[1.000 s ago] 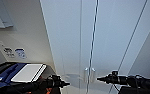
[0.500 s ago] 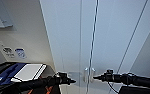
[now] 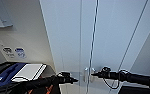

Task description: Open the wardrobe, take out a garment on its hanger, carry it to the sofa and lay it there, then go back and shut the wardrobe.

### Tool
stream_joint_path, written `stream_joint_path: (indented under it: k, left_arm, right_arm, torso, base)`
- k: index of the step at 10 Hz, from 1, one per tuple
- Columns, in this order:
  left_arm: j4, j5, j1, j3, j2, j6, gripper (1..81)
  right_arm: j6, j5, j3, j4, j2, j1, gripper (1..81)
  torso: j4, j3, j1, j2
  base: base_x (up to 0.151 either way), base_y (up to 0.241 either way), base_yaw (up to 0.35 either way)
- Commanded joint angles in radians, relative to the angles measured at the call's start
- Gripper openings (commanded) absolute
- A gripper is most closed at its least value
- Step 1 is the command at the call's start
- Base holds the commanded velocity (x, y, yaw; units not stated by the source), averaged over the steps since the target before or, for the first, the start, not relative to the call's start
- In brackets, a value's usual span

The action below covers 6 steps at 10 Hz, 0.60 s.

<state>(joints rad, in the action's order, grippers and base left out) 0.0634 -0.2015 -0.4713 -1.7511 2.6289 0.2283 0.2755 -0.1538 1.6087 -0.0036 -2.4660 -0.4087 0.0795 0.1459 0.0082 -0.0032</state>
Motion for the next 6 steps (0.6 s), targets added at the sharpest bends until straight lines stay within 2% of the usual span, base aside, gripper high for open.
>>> stream_joint_path:
  k: [1, 6]
  left_arm:
    - [-0.010, -0.003, 0.159, -0.024, 0.031, 0.000, 81.1]
    - [-0.008, -0.001, 0.168, -0.183, 0.174, 0.000, 81.1]
  right_arm:
    - [0.021, -0.004, 0.019, 0.017, -0.018, 0.170, 81.1]
    - [0.021, -0.004, -0.011, 0.019, -0.029, 0.172, 81.1]
  torso:
    - [0.000, 0.000, 0.000, 0.000]
    - [0.000, 0.001, 0.000, 0.000]
  base:
    - [0.000, 0.000, 0.000]
    - [0.000, 0.000, 0.000]
